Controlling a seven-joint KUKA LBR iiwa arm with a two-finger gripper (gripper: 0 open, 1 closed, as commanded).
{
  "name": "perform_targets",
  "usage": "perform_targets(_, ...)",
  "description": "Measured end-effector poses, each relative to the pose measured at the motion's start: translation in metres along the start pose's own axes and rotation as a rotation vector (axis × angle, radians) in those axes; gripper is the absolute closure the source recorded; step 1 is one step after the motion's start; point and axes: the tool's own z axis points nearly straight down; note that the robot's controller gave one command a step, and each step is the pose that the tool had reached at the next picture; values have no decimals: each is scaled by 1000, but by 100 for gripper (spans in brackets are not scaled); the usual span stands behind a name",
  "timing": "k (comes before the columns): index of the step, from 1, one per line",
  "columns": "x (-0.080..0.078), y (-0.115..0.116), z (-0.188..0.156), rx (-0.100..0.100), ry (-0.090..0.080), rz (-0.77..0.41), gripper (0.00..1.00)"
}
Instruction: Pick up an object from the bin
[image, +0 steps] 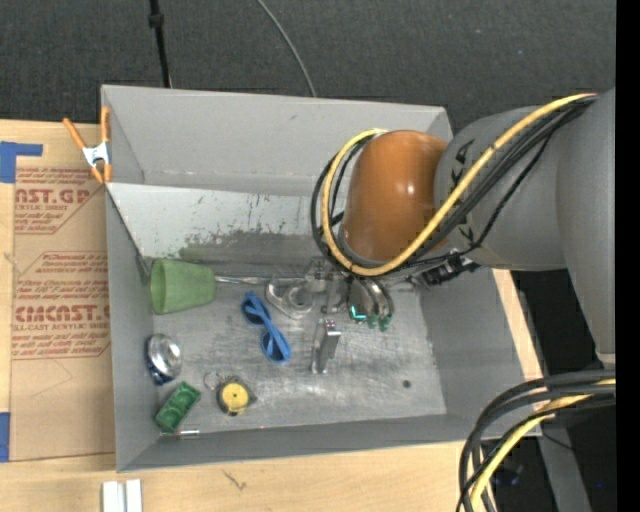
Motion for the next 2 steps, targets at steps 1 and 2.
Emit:
perform_targets(1, -6, 43, 76, 2, -22, -291, 0)
perform_targets(2, -4, 43, 78, 2, -11, -292, 100)
